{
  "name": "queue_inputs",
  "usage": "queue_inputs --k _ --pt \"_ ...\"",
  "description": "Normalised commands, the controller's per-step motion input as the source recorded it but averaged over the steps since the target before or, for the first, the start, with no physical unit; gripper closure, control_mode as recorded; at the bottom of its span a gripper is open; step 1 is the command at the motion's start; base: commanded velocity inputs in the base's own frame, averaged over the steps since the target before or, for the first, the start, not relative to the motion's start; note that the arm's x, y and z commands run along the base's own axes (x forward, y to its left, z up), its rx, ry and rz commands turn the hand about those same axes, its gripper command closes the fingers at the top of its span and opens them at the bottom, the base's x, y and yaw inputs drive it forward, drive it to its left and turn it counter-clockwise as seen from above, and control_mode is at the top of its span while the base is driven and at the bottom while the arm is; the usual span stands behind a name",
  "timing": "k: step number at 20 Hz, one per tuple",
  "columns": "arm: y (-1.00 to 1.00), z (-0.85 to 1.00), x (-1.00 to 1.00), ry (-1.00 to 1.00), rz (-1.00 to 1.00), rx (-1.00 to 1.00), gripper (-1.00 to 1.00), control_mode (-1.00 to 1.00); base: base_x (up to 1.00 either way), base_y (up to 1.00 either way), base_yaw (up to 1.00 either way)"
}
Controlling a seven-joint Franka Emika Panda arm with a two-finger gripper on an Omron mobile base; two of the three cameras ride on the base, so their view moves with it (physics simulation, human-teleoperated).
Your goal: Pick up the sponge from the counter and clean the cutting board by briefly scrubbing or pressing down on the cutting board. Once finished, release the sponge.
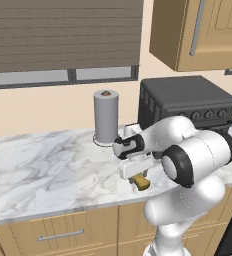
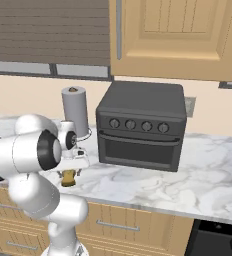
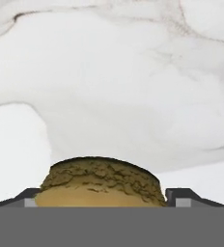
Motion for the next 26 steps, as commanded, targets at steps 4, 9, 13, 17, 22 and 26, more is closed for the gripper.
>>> queue_inputs --k 4,9,13,17,22,26 --pt "-0.01 -0.37 -0.03 0.00 0.00 0.00 1.00 -1.00 0.00 0.00 0.00" --pt "-0.05 -0.17 -0.25 -0.05 0.00 0.00 1.00 -1.00 0.00 0.00 0.00" --pt "-0.08 0.14 -0.05 -0.09 0.00 0.00 1.00 -1.00 0.00 0.00 0.00" --pt "-0.14 0.61 0.00 -0.13 0.00 0.00 1.00 -1.00 0.00 0.00 0.00" --pt "-0.01 0.85 -0.06 -0.16 0.00 0.00 1.00 -1.00 0.00 0.00 0.00" --pt "-0.10 0.95 -0.14 -0.15 0.00 0.00 1.00 -1.00 0.00 0.00 0.00"
